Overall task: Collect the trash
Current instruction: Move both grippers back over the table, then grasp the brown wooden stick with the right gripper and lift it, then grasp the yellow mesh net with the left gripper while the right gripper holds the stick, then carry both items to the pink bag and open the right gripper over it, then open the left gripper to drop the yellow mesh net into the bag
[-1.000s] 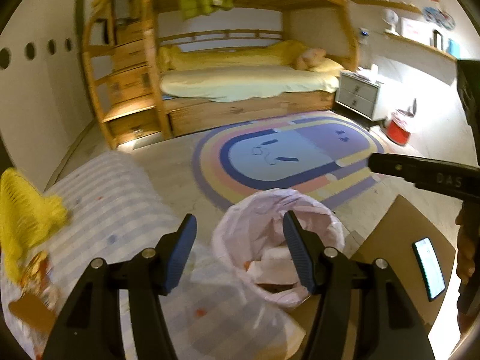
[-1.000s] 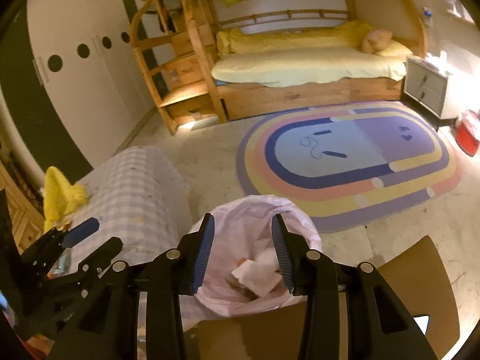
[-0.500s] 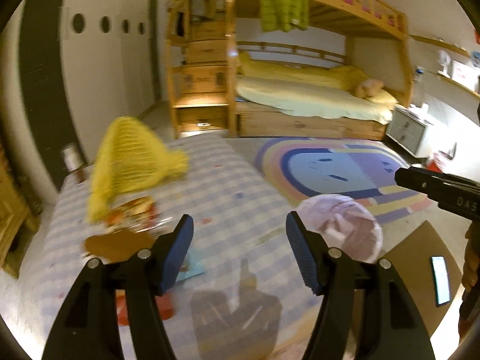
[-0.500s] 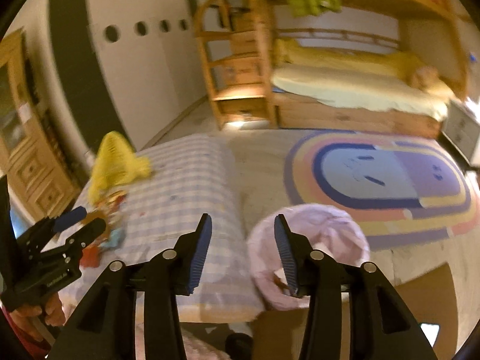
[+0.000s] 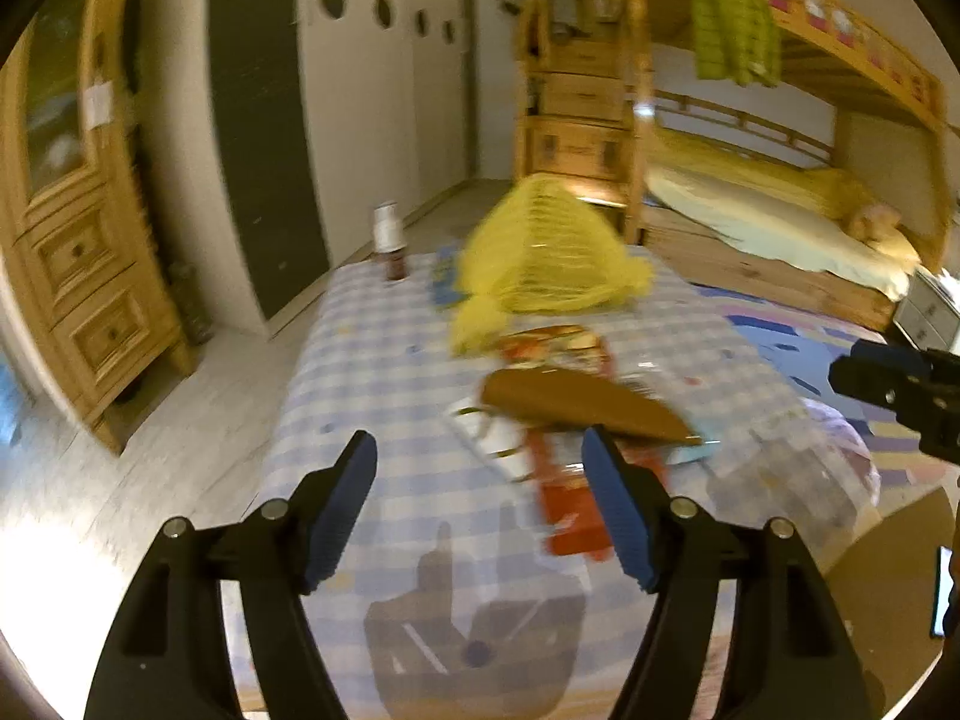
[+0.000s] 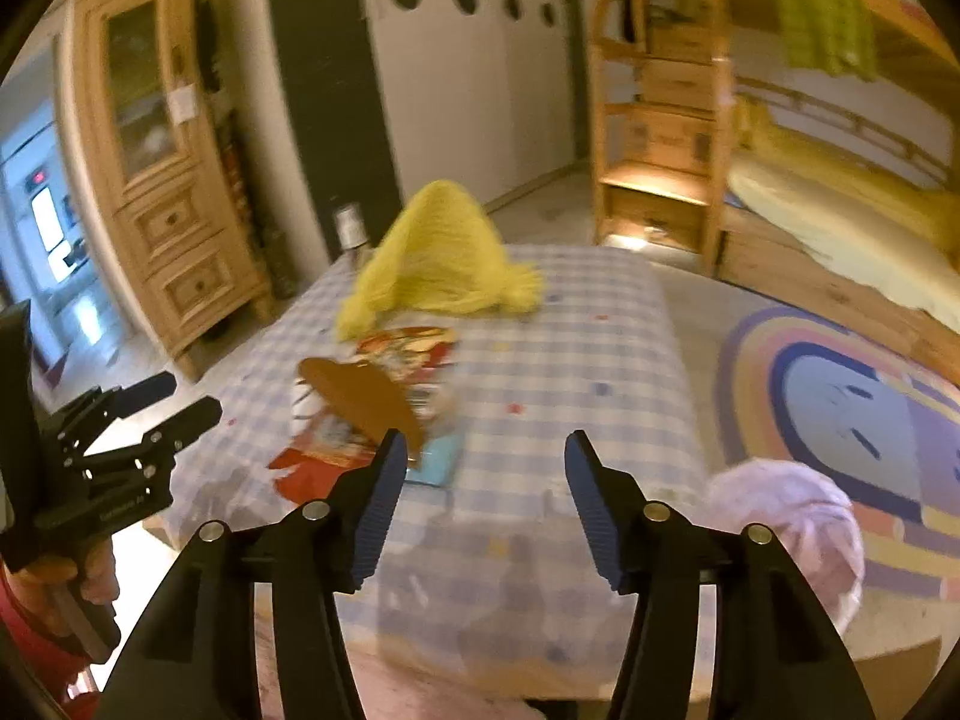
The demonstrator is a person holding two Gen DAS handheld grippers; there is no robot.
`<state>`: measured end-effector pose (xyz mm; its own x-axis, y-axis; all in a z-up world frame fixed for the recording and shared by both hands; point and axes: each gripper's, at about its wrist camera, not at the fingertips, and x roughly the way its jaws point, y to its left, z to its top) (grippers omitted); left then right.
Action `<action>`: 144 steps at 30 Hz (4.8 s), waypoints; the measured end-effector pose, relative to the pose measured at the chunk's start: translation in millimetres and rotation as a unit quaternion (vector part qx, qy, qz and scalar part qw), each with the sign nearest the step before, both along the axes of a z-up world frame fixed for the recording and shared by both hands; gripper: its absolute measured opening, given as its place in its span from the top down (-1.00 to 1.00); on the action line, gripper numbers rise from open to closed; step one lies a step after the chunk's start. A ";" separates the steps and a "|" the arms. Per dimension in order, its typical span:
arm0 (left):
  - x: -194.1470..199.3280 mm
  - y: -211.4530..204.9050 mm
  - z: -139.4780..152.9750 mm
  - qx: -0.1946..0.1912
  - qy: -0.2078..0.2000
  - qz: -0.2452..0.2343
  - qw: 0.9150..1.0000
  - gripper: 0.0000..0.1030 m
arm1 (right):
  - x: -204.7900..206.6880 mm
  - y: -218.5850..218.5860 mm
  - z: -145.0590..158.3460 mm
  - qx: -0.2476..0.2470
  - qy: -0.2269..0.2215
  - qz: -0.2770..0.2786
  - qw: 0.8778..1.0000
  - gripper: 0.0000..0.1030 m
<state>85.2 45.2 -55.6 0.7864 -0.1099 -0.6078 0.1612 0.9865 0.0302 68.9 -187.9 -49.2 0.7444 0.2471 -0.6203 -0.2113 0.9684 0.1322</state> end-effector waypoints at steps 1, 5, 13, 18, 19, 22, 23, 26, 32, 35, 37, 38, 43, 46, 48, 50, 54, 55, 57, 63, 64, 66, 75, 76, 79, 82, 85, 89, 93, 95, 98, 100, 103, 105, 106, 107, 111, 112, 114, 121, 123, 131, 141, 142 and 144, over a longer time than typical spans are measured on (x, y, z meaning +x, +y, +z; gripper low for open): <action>1.6 7.1 -1.9 -0.002 0.002 0.008 1.000 -0.35 | 4.5 6.9 -2.1 -0.003 0.003 0.008 1.000 -0.11; 10.0 28.7 -9.7 -0.008 0.013 0.036 0.999 -0.36 | 23.1 31.9 -13.5 -0.014 0.016 0.041 0.999 -0.11; 28.9 45.4 -20.8 -0.003 0.027 0.052 0.998 -0.36 | 60.1 59.8 -34.4 -0.017 0.039 0.089 0.995 -0.13; 40.6 50.7 -25.4 0.002 0.032 0.059 0.998 -0.36 | 82.1 78.9 -46.5 -0.025 0.051 0.116 0.992 -0.22; 42.6 52.3 -26.4 0.002 0.033 0.061 0.998 -0.36 | 84.8 80.5 -47.7 -0.027 0.051 0.119 0.991 -0.22; 46.5 57.4 -28.4 -0.001 0.036 0.067 0.997 -0.36 | 95.9 89.7 -53.0 -0.038 0.054 0.130 0.989 -0.26; 47.1 58.4 -28.5 -0.002 0.037 0.068 0.997 -0.36 | 100.3 93.1 -54.7 -0.042 0.055 0.133 0.989 -0.31; 47.7 61.1 -29.0 -0.005 0.038 0.071 0.997 -0.36 | 111.0 100.1 -59.2 -0.048 0.061 0.145 0.986 -0.40; 46.2 63.0 -28.4 -0.005 0.039 0.069 0.997 -0.36 | 109.6 104.9 -65.8 -0.054 0.081 0.171 0.980 -0.20; 45.2 62.6 -28.0 -0.004 0.038 0.069 0.997 -0.36 | 98.8 101.9 -62.7 -0.054 0.082 0.175 0.980 0.01; 43.6 61.5 -27.3 -0.005 0.037 0.067 0.997 -0.36 | 90.9 98.7 -59.7 -0.064 0.073 0.162 0.982 0.03; 42.1 60.2 -26.6 -0.005 0.036 0.067 0.997 -0.36 | 88.4 97.2 -58.9 -0.067 0.070 0.157 0.983 0.09; 35.1 52.9 -21.5 -0.002 0.030 0.058 0.998 -0.36 | 80.0 79.1 -51.2 -0.044 0.070 0.123 0.989 0.85; 33.3 47.1 -17.4 -0.002 0.026 0.052 0.998 -0.36 | 76.8 68.7 -46.7 -0.030 0.067 0.109 0.991 0.86; 34.3 42.1 -14.6 0.000 0.024 0.045 0.999 -0.36 | 72.3 57.1 -39.7 -0.011 0.059 0.095 0.994 0.86; 37.2 35.3 -9.7 0.002 0.019 0.038 0.999 -0.36 | 67.9 45.6 -31.7 0.006 0.049 0.084 0.995 0.86; 49.2 20.4 -0.2 0.002 0.009 0.023 1.000 -0.36 | 64.1 27.6 -15.9 0.020 0.029 0.057 0.998 0.86; 53.1 16.1 1.6 0.002 0.007 0.020 1.000 -0.36 | 64.4 24.3 -13.5 0.021 0.026 0.052 0.998 0.86; 63.8 5.4 5.4 -0.001 0.003 0.011 1.000 -0.36 | 64.9 12.4 -8.0 0.023 0.020 0.030 0.999 0.86; 99.2 -26.0 8.7 0.002 -0.008 -0.009 1.000 -0.36 | 74.9 -15.5 -4.0 0.028 0.009 -0.019 0.999 0.87; 105.3 -30.2 8.8 0.004 -0.010 -0.010 1.000 -0.36 | 76.7 -19.3 -3.9 0.029 0.009 -0.023 0.999 0.87; 122.3 -39.8 8.1 0.010 -0.013 -0.012 1.000 -0.36 | 82.3 -28.4 -3.9 0.031 0.006 -0.033 0.999 0.87; 189.6 -76.3 -8.0 0.059 -0.006 -0.014 0.998 -0.36 | 101.0 -55.5 -13.8 0.038 0.014 -0.055 0.998 0.86; 194.2 -80.0 -9.3 0.065 -0.006 -0.014 0.998 -0.36 | 101.8 -57.7 -14.9 0.038 0.016 -0.057 0.998 0.86; 205.1 -89.3 -14.9 0.091 -0.001 -0.010 0.996 -0.21 | 104.3 -66.4 -20.4 0.040 0.023 -0.065 0.997 0.86; 212.4 -86.0 -18.0 0.087 0.015 -0.006 0.996 0.15 | 102.9 -69.9 -21.2 0.042 0.024 -0.069 0.996 0.86; 210.9 -78.0 -13.7 0.062 0.034 -0.015 0.997 0.83 | 95.8 -74.4 -17.5 0.047 0.019 -0.074 0.996 0.86; 190.6 -69.1 21.1 -0.006 0.032 -0.039 0.999 0.88 | 84.6 -75.8 -2.5 0.052 0.002 -0.077 0.996 0.86; 150.3 -74.7 70.8 -0.045 0.004 -0.066 0.997 0.88 | 60.9 -83.4 20.2 0.063 -0.026 -0.085 0.994 0.86; 124.0 -82.7 89.4 -0.057 -0.006 -0.082 0.995 0.87 | 41.0 -91.9 30.6 0.067 -0.038 -0.096 0.992 0.86; 86.8 -97.5 96.9 -0.073 -0.009 -0.098 0.992 0.87 | 11.3 -106.7 35.8 0.066 -0.047 -0.116 0.990 0.86; 70.0 -107.3 95.2 -0.082 -0.003 -0.108 0.991 0.87 | -3.8 -115.3 35.1 0.065 -0.046 -0.128 0.989 0.86; 35.1 -126.8 83.6 -0.090 0.008 -0.127 0.988 0.87 | -31.7 -134.4 26.8 0.058 -0.032 -0.156 0.986 0.86; 21.2 -137.5 72.7 -0.088 0.014 -0.139 0.986 0.87 | -51.4 -151.2 15.9 0.056 -0.017 -0.180 0.982 0.86; 14.8 -142.7 68.1 -0.090 0.018 -0.147 0.985 0.87 | -60.9 -160.3 10.1 0.056 -0.009 -0.192 0.980 0.86; 8.9 -149.7 62.1 -0.092 0.023 -0.157 0.983 0.87 | -64.6 -165.5 8.2 0.056 -0.005 -0.199 0.978 0.86; -5.9 -180.4 43.0 -0.087 0.044 -0.193 0.976 0.87 | -85.0 -190.8 -10.9 0.055 0.020 -0.234 0.971 0.86; -7.7 -187.2 39.8 -0.085 0.047 -0.200 0.975 0.87 | -87.1 -197.0 -16.7 0.057 0.026 -0.240 0.969 0.86; -8.0 -201.5 35.7 -0.078 0.051 -0.214 0.972 0.87 | -86.5 -204.9 -23.6 0.061 0.033 -0.248 0.966 0.86; 0.1 -233.9 29.0 -0.061 0.046 -0.228 0.971 0.86 | -72.4 -237.5 -47.8 0.076 0.047 -0.259 0.962 0.86; 5.9 -240.0 27.2 -0.062 0.047 -0.229 0.970 0.86 | -65.6 -244.4 -51.6 0.080 0.049 -0.259 0.961 0.86; 21.3 -259.4 21.2 -0.054 0.051 -0.235 0.969 0.86 | -41.6 -271.1 -63.2 0.095 0.050 -0.276 0.955 0.42; 19.2 -303.8 0.1 -0.037 0.079 -0.277 0.957 0.86 | -76.7 -286.4 -40.9 0.095 0.021 -0.302 0.948 0.37; 20.5 -309.1 -2.0 -0.040 0.084 -0.282 0.955 0.86 | -79.1 -288.3 -38.0 0.094 0.018 -0.305 0.948 0.37; 22.0 -324.3 -5.5 -0.045 0.093 -0.295 0.950 0.86 | -85.1 -294.3 -30.7 0.090 0.010 -0.312 0.946 0.36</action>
